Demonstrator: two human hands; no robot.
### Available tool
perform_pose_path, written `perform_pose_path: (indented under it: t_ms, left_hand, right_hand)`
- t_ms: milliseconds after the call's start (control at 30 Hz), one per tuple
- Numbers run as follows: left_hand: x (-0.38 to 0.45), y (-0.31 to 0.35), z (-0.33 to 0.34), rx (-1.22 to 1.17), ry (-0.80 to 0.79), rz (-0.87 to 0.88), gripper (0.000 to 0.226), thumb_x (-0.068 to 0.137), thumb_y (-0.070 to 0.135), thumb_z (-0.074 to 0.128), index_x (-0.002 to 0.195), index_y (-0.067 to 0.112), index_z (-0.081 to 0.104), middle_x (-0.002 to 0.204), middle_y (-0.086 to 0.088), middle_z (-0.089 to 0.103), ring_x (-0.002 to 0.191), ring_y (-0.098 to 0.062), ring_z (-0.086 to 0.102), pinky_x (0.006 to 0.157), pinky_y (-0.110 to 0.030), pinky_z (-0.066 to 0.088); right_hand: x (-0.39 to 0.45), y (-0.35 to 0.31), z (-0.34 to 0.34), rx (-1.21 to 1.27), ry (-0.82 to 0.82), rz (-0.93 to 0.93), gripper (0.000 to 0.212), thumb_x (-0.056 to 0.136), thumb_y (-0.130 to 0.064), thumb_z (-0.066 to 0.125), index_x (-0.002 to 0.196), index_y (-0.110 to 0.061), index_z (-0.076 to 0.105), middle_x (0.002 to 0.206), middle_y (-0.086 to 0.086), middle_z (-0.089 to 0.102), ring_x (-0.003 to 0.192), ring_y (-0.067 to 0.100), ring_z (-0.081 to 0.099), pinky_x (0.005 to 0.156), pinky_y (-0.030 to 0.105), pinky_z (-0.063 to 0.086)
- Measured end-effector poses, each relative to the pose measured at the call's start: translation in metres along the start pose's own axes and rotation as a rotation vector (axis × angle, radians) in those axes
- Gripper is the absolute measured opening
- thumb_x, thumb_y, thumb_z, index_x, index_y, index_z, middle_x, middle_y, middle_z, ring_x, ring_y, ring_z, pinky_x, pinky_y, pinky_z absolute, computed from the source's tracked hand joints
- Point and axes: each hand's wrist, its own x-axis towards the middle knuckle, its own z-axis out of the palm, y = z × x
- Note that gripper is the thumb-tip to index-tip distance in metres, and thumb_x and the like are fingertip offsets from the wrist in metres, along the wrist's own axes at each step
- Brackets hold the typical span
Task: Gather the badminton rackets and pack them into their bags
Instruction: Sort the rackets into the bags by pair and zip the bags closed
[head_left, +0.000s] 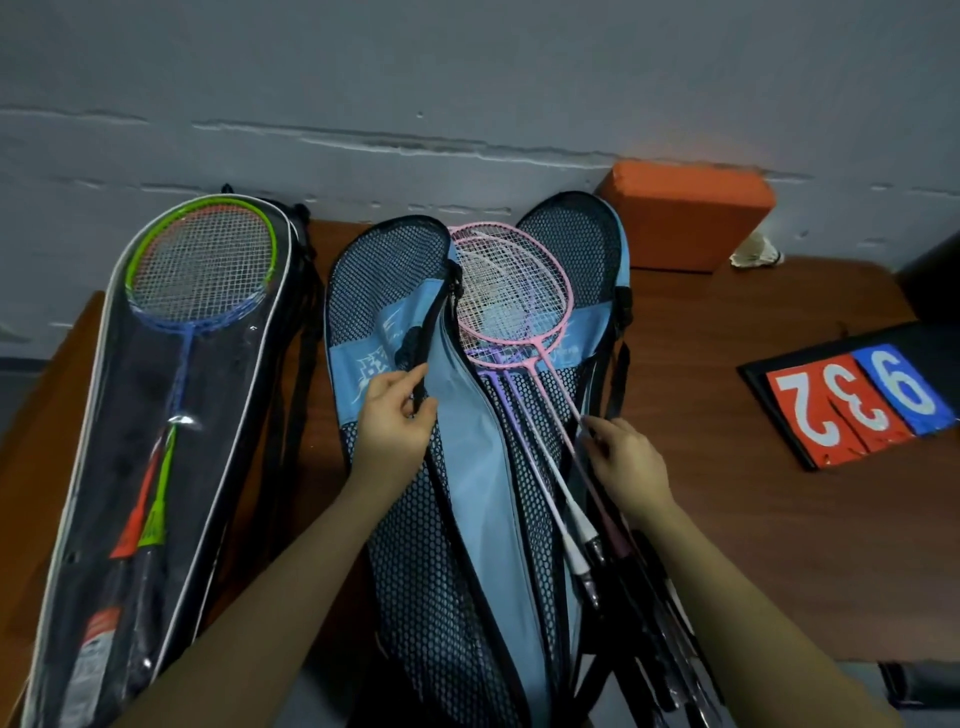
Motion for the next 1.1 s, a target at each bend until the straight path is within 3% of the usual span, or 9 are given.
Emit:
perform_pose_path:
  t_ms: [167, 333, 567, 767, 867, 933, 1000, 1100]
  left_hand:
    - [0.001, -0.004, 0.002, 0.014, -0.008, 0.01, 0.04, 0.087, 0.004, 0.058, 0.127, 0.003, 0.053, 0.102, -0.005, 0.043, 0.066, -0.006, 0.043, 0.068, 0.003, 0.033]
    - [0.001, -0.006, 0.001, 0.002, -0.01, 0.014, 0.04, 0.086, 0.002, 0.058, 0.126, 0.001, 0.053, 0.104, -0.006, 0.044, 0.065, -0.008, 0.043, 0.068, 0.001, 0.035]
    - [-0.004, -0.003, 0.0, 0.054, 0.017, 0.005, 0.04, 0.085, 0.001, 0.059, 0.125, 0.004, 0.055, 0.102, -0.002, 0.046, 0.063, -0.005, 0.043, 0.068, 0.001, 0.034]
    - [-0.003, -0.001, -0.008, 0.094, 0.018, -0.021, 0.04, 0.086, 0.002, 0.056, 0.126, 0.007, 0.055, 0.101, 0.0, 0.047, 0.066, -0.005, 0.045, 0.07, 0.002, 0.033]
    - [-0.003, -0.002, -0.013, 0.106, 0.028, -0.022, 0.039, 0.086, 0.002, 0.056, 0.125, 0.007, 0.055, 0.102, 0.001, 0.048, 0.067, -0.004, 0.046, 0.07, 0.002, 0.034]
    - [-0.002, -0.002, -0.014, 0.094, 0.033, -0.028, 0.039, 0.085, 0.0, 0.056, 0.124, 0.007, 0.056, 0.101, 0.002, 0.048, 0.066, -0.004, 0.047, 0.07, 0.001, 0.034]
    - [-0.002, -0.002, -0.013, 0.075, 0.036, -0.02, 0.039, 0.084, -0.002, 0.056, 0.122, 0.006, 0.057, 0.095, 0.007, 0.048, 0.065, 0.0, 0.047, 0.069, 0.001, 0.034]
    - [-0.001, 0.002, -0.007, 0.044, 0.008, 0.008, 0.039, 0.084, -0.004, 0.058, 0.122, 0.004, 0.057, 0.094, 0.008, 0.046, 0.063, -0.003, 0.046, 0.067, -0.001, 0.036]
  right_hand:
    - [-0.029, -0.002, 0.006, 0.103, 0.044, 0.038, 0.027, 0.092, -0.024, 0.056, 0.118, -0.02, 0.062, 0.101, 0.005, 0.062, 0.091, 0.029, 0.06, 0.062, 0.03, 0.038]
    - [-0.034, 0.002, 0.016, 0.118, 0.059, 0.083, 0.026, 0.091, -0.025, 0.058, 0.115, -0.019, 0.063, 0.1, 0.004, 0.061, 0.089, 0.029, 0.061, 0.064, 0.033, 0.045]
    - [0.005, -0.013, 0.022, 0.141, 0.019, 0.058, 0.052, 0.087, -0.03, 0.062, 0.136, -0.019, 0.046, 0.122, 0.01, 0.061, 0.106, 0.033, 0.058, 0.081, 0.041, 0.048]
    - [0.029, -0.023, 0.029, 0.127, -0.001, 0.03, 0.046, 0.09, -0.015, 0.056, 0.135, -0.019, 0.045, 0.113, 0.014, 0.066, 0.098, 0.034, 0.062, 0.071, 0.041, 0.052]
    - [0.027, -0.017, 0.023, 0.288, -0.062, 0.05, 0.048, 0.09, -0.015, 0.06, 0.136, -0.02, 0.047, 0.124, 0.007, 0.062, 0.11, 0.026, 0.06, 0.086, 0.043, 0.052]
    - [0.023, -0.014, 0.016, 0.407, -0.066, 0.054, 0.048, 0.089, -0.012, 0.062, 0.135, -0.018, 0.049, 0.129, 0.002, 0.058, 0.115, 0.017, 0.056, 0.097, 0.037, 0.047]
    - [0.02, -0.015, 0.006, 0.496, -0.047, 0.057, 0.045, 0.088, -0.009, 0.062, 0.132, -0.016, 0.053, 0.128, 0.0, 0.058, 0.114, 0.008, 0.053, 0.098, 0.027, 0.041]
    - [0.018, -0.017, -0.003, 0.532, -0.029, 0.049, 0.043, 0.088, -0.007, 0.061, 0.129, -0.016, 0.055, 0.125, 0.001, 0.061, 0.113, 0.011, 0.055, 0.099, 0.029, 0.042]
